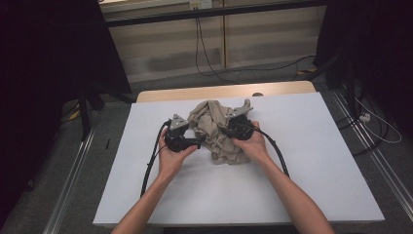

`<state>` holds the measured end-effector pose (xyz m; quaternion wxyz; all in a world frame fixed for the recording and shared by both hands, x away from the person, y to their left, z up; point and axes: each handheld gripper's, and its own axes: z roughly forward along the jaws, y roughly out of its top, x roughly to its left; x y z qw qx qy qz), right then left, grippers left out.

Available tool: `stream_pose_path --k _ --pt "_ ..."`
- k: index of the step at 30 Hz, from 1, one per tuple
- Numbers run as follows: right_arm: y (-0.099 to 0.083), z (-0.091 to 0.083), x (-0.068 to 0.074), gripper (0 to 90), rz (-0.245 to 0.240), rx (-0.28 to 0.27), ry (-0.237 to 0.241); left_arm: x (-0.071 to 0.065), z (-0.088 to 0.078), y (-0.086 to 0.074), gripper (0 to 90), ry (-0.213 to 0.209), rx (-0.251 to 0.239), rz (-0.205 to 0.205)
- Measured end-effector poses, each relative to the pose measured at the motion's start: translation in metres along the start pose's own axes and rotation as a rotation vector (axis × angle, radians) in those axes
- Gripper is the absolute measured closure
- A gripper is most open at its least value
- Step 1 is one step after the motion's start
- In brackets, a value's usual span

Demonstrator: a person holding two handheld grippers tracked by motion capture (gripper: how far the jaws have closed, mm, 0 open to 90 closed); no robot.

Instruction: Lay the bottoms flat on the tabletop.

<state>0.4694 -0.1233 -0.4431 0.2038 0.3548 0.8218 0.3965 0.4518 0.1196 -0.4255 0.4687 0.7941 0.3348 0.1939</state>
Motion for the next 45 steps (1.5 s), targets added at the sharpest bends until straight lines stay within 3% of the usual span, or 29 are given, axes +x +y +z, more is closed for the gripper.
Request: stream_pose_path --k 4,5,7,10,13,17,19,21,23,24,25,26,27,28,29,30,31,33,36,37,41,45 --pt "-0.006 -0.018 0.004 83.8 -0.015 -0.01 0.033 0.002 0.004 0.001 18.6 0.015 -0.005 -0.007" --pt "-0.013 -0.029 0.008 83.8 -0.027 -0.012 0.059 0.002 0.005 0.001 18.7 0.011 -0.009 -0.018" --pt "-0.017 -0.034 0.01 83.8 -0.034 -0.009 0.07 0.001 0.005 0.003 18.6 0.003 -0.011 -0.008" --pt "-0.032 -0.048 0.015 83.8 -0.04 -0.001 0.104 -0.001 0.008 0.005 18.6 -0.013 -0.013 0.0" --pt "-0.044 -0.058 0.019 83.5 -0.039 -0.003 0.135 -0.009 0.014 0.005 17.7 -0.065 0.001 0.022" --pt "-0.051 -0.064 0.018 82.9 -0.054 0.02 0.101 -0.023 0.027 -0.003 18.2 -0.137 0.086 0.085" --pt "-0.051 -0.065 0.014 82.5 -0.076 0.044 0.027 -0.029 0.034 -0.008 18.7 -0.145 0.122 0.122" --pt "-0.053 -0.064 0.008 81.7 -0.081 0.064 -0.023 -0.032 0.04 -0.012 18.3 -0.136 0.131 0.127" --pt "-0.055 -0.064 0.002 76.0 -0.033 0.056 -0.011 -0.034 0.045 -0.015 17.5 -0.129 0.155 0.137" --pt "-0.056 -0.064 0.0 68.5 -0.024 0.048 0.0 -0.035 0.048 -0.017 17.3 -0.117 0.169 0.157" --pt "-0.056 -0.063 -0.001 48.3 0.006 0.028 0.048 -0.037 0.051 -0.02 18.2 -0.1 0.178 0.176" --pt "-0.056 -0.063 -0.001 48.3 0.006 0.028 0.048 -0.04 0.051 -0.02 18.2 -0.088 0.178 0.19" --pt "-0.055 -0.062 0.003 36.2 0.023 0.02 0.072 -0.041 0.05 -0.02 29.6 -0.084 0.18 0.183" --pt "-0.055 -0.062 0.003 36.2 0.023 0.02 0.072 -0.041 0.048 -0.019 29.6 -0.085 0.187 0.19" --pt "-0.054 -0.061 0.006 33.5 0.016 0.015 0.079 -0.042 0.046 -0.018 39.1 -0.073 0.186 0.203" --pt "-0.053 -0.059 0.009 31.2 0.006 0.022 0.07 -0.041 0.042 -0.017 56.6 -0.058 0.197 0.226" --pt "-0.053 -0.057 0.013 31.1 -0.009 0.035 0.05 -0.039 0.04 -0.018 74.0 -0.06 0.19 0.21" --pt "-0.055 -0.052 0.018 39.3 -0.013 0.046 0.037 -0.037 0.036 -0.018 78.7 -0.078 0.19 0.186" --pt "-0.055 -0.054 0.023 73.3 -0.031 0.043 0.033 -0.038 0.028 -0.019 81.1 -0.093 0.204 0.168" --pt "-0.055 -0.057 0.024 77.5 -0.029 0.044 0.046 -0.038 0.024 -0.02 81.4 -0.104 0.209 0.156" --pt "-0.056 -0.067 0.03 81.2 -0.054 0.042 0.076 -0.038 0.006 -0.026 81.6 -0.161 0.22 0.105" --pt "-0.06 -0.085 0.037 81.4 -0.071 0.023 0.108 -0.047 -0.015 -0.036 81.5 -0.199 0.229 0.092"
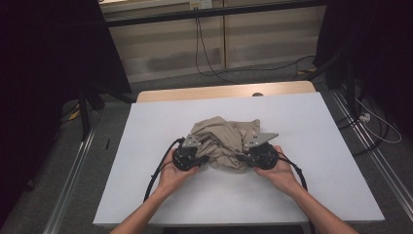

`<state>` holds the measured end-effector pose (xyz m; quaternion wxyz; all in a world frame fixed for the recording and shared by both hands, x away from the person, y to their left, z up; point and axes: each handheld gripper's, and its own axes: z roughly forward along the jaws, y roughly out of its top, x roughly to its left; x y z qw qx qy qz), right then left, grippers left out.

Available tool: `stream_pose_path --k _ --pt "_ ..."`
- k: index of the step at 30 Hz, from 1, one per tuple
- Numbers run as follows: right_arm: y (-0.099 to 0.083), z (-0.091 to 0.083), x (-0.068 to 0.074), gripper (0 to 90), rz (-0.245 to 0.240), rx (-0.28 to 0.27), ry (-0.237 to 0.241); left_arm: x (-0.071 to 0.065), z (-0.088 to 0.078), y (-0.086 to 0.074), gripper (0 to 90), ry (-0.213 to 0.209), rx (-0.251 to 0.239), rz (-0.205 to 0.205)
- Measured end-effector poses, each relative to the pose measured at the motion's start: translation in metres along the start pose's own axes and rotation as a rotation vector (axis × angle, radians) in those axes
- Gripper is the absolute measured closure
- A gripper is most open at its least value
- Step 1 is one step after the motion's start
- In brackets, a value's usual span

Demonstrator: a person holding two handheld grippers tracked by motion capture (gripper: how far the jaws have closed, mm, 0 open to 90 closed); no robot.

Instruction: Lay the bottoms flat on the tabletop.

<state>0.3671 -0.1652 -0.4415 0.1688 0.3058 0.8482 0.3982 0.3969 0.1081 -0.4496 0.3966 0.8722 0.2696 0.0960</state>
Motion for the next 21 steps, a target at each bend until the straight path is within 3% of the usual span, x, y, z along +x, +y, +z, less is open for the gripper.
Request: stream_pose_path --k 5,6,8,9,10,13,16,18,21 --pt "-0.016 -0.018 0.013 79.7 -0.01 0.01 0.021 -0.02 -0.018 -0.013 80.2 -0.061 -0.012 -0.022" --pt "-0.019 -0.021 0.014 75.4 -0.009 0.012 0.023 -0.024 -0.021 -0.015 78.0 -0.059 -0.016 -0.017" --pt "-0.02 -0.025 0.015 55.8 0.006 0.001 0.029 -0.027 -0.026 -0.015 65.6 -0.061 -0.016 -0.005" --pt "-0.018 -0.027 0.014 49.9 0.016 -0.015 0.029 -0.028 -0.028 -0.014 58.9 -0.062 -0.035 -0.018" --pt "-0.009 -0.027 0.011 38.1 0.025 -0.036 0.011 -0.027 -0.031 -0.013 52.2 -0.064 -0.058 -0.027" --pt "0.003 -0.026 0.007 32.4 0.038 -0.079 -0.023 -0.021 -0.039 -0.008 44.3 -0.025 -0.112 -0.034" --pt "0.023 -0.017 -0.001 28.1 0.042 -0.127 -0.04 -0.013 -0.043 -0.008 32.7 0.004 -0.135 -0.065" --pt "0.036 -0.005 -0.004 27.6 0.049 -0.138 -0.048 -0.008 -0.045 -0.009 28.4 0.026 -0.145 -0.062" --pt "0.051 0.021 -0.009 27.2 0.046 -0.107 -0.063 -0.004 -0.046 -0.01 24.2 0.037 -0.153 -0.052"
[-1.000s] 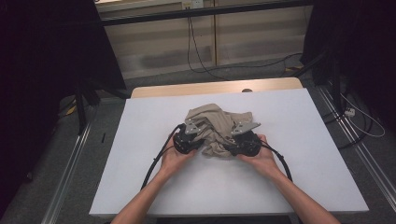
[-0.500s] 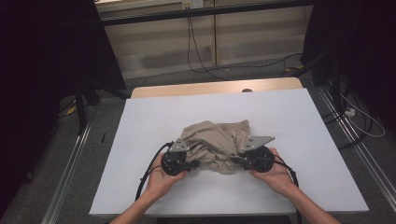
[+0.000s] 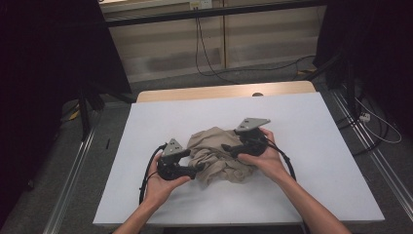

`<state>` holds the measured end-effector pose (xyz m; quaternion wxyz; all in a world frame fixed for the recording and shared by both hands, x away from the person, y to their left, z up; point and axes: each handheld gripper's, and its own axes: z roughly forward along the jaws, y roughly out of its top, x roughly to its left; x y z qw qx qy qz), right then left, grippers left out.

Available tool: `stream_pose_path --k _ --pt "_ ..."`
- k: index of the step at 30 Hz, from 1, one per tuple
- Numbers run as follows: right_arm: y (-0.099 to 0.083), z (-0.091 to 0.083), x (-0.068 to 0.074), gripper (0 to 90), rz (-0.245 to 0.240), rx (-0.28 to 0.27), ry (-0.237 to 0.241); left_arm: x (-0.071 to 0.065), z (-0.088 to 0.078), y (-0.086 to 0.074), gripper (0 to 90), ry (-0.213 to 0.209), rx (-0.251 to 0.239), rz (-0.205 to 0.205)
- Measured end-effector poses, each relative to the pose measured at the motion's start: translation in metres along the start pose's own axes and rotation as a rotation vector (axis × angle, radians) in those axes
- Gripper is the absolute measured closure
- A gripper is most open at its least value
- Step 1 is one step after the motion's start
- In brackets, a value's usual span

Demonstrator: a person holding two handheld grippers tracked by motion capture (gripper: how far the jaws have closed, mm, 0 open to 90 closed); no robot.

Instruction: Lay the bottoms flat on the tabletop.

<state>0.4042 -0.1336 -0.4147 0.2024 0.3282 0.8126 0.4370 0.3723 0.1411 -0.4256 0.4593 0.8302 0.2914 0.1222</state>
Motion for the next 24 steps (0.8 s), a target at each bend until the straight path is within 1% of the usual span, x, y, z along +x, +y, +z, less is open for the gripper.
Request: stream_pose_path --k 2,3,4,5,6,7,8,9,10,11,12,14,16,17,18,19,20,22,23,24 --pt "0.005 0.016 -0.001 27.3 0.017 0.014 -0.019 0.0 0.0 -0.001 23.0 -0.001 0.017 0.009" --pt "0.006 0.022 -0.002 28.9 0.034 0.014 -0.02 -0.001 0.0 -0.001 21.0 0.002 0.022 0.015" --pt "0.005 0.028 -0.003 32.7 0.05 0.016 -0.002 -0.002 -0.001 -0.001 20.5 0.007 0.019 0.018" --pt "0.002 0.034 -0.003 37.5 0.061 0.03 0.015 -0.002 -0.001 0.0 20.4 0.008 0.007 0.022" --pt "-0.001 0.039 -0.002 46.3 0.065 0.058 0.032 -0.002 -0.002 0.0 19.7 0.004 -0.014 0.014" --pt "-0.004 0.042 0.0 53.6 0.054 0.087 0.057 -0.001 -0.003 0.001 19.5 0.005 -0.028 0.011" --pt "-0.007 0.043 0.003 61.4 0.047 0.105 0.06 0.0 -0.004 0.002 19.6 0.015 -0.051 -0.006" --pt "-0.01 0.041 0.006 73.9 0.042 0.104 0.054 0.002 -0.005 0.003 19.7 0.026 -0.065 -0.014" --pt "-0.012 0.037 0.01 77.9 0.037 0.092 0.068 0.003 -0.005 0.004 19.7 0.037 -0.077 -0.021" --pt "-0.013 0.032 0.014 79.9 0.022 0.087 0.076 0.004 -0.006 0.005 20.3 0.048 -0.076 -0.021" --pt "-0.014 0.026 0.019 80.9 0.002 0.077 0.089 0.005 -0.006 0.007 22.7 0.047 -0.075 -0.024" --pt "-0.017 0.013 0.027 81.5 -0.041 0.077 0.119 0.007 -0.008 0.013 24.2 0.048 -0.099 -0.038" --pt "-0.021 -0.002 0.035 81.5 -0.072 0.071 0.163 0.008 -0.011 0.019 27.7 0.068 -0.139 -0.055" --pt "-0.023 -0.008 0.04 81.5 -0.087 0.076 0.177 0.009 -0.01 0.023 28.0 0.071 -0.141 -0.05" --pt "-0.026 -0.015 0.043 81.4 -0.102 0.076 0.185 0.01 -0.007 0.026 28.1 0.076 -0.132 -0.049" --pt "-0.029 -0.021 0.046 81.3 -0.101 0.067 0.196 0.011 -0.004 0.029 29.4 0.077 -0.126 -0.038" --pt "-0.032 -0.026 0.048 81.3 -0.097 0.066 0.213 0.012 0.001 0.03 32.1 0.071 -0.123 -0.041" --pt "-0.04 -0.035 0.052 81.3 -0.099 0.067 0.248 0.016 0.014 0.032 34.7 0.057 -0.082 -0.049" --pt "-0.045 -0.038 0.054 81.3 -0.108 0.076 0.254 0.018 0.021 0.033 37.5 0.07 -0.066 -0.05" --pt "-0.049 -0.041 0.056 81.3 -0.114 0.087 0.266 0.022 0.027 0.032 38.8 0.074 -0.054 -0.064"
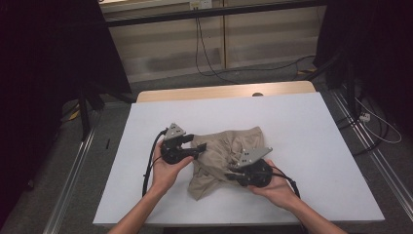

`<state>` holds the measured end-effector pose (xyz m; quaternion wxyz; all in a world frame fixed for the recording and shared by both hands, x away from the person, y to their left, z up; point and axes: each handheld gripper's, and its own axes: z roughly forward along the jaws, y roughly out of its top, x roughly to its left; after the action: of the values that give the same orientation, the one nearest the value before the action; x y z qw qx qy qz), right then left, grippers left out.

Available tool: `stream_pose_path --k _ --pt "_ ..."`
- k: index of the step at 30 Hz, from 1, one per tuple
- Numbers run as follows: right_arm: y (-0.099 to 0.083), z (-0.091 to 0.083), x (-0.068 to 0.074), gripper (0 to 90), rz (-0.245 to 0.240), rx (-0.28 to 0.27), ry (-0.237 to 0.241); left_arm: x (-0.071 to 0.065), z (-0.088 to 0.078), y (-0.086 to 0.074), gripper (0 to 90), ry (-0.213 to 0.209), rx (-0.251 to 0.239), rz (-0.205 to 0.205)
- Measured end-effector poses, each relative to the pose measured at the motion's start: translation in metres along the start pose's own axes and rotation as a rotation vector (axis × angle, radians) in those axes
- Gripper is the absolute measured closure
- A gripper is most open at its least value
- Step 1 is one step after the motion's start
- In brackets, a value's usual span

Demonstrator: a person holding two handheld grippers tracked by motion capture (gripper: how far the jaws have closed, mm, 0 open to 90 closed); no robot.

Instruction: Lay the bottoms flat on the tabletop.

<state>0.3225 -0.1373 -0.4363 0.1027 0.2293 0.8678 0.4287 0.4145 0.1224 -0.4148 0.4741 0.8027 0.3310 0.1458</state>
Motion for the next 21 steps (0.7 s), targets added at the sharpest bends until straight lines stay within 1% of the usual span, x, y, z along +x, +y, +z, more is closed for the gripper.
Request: stream_pose_path --k 1,2,3,4,5,6,7,8,9,10,11,12,13,14,15,16,18,19,21 --pt "-0.004 -0.002 0.002 81.4 -0.003 0.009 0.009 0.003 0.005 -0.002 40.0 0.023 -0.001 -0.025" --pt "-0.008 -0.004 0.005 81.3 -0.001 0.022 0.015 0.006 0.011 -0.004 43.2 0.05 0.006 -0.03" --pt "-0.012 -0.005 0.006 81.1 -0.002 0.037 0.015 0.006 0.017 -0.006 43.7 0.053 0.035 -0.002" --pt "-0.016 -0.007 0.008 80.2 -0.001 0.049 0.015 0.006 0.022 -0.01 44.0 0.016 0.061 0.015" --pt "-0.02 -0.009 0.008 78.1 0.003 0.048 0.014 0.003 0.026 -0.013 43.9 -0.028 0.092 0.032" --pt "-0.022 -0.012 0.008 73.9 0.011 0.038 0.012 -0.003 0.029 -0.017 43.9 -0.056 0.125 0.057" --pt "-0.023 -0.015 0.007 68.6 0.02 0.032 0.01 -0.01 0.03 -0.021 45.1 -0.077 0.149 0.089" --pt "-0.022 -0.019 0.007 62.1 0.023 0.024 0.001 -0.017 0.031 -0.025 46.9 -0.104 0.173 0.104" --pt "-0.019 -0.023 0.006 55.6 0.028 0.008 -0.003 -0.022 0.03 -0.028 48.2 -0.129 0.197 0.111" --pt "-0.016 -0.028 0.005 49.9 0.034 -0.012 -0.018 -0.028 0.03 -0.031 49.7 -0.134 0.214 0.107" --pt "-0.012 -0.033 0.003 45.6 0.045 -0.029 -0.044 -0.032 0.028 -0.034 50.2 -0.139 0.235 0.105" --pt "-0.009 -0.037 0.0 43.3 0.063 -0.035 -0.071 -0.035 0.026 -0.037 50.5 -0.142 0.243 0.103" --pt "-0.005 -0.041 -0.003 39.9 0.09 -0.042 -0.092 -0.037 0.023 -0.041 50.9 -0.131 0.229 0.112" --pt "-0.001 -0.044 -0.007 37.7 0.101 -0.053 -0.101 -0.038 0.019 -0.044 51.4 -0.127 0.228 0.112" --pt "0.003 -0.045 -0.011 37.6 0.107 -0.058 -0.104 -0.038 0.015 -0.047 51.6 -0.131 0.218 0.098" --pt "0.007 -0.046 -0.014 38.3 0.107 -0.068 -0.117 -0.037 0.012 -0.048 52.0 -0.135 0.22 0.105" --pt "0.011 -0.041 -0.023 44.5 0.123 -0.097 -0.139 -0.038 0.008 -0.049 56.0 -0.124 0.221 0.119" --pt "0.012 -0.037 -0.027 44.4 0.126 -0.097 -0.153 -0.038 0.008 -0.049 57.4 -0.122 0.225 0.123" --pt "0.01 -0.025 -0.035 43.3 0.103 -0.053 -0.206 -0.039 0.009 -0.048 60.0 -0.109 0.225 0.135"
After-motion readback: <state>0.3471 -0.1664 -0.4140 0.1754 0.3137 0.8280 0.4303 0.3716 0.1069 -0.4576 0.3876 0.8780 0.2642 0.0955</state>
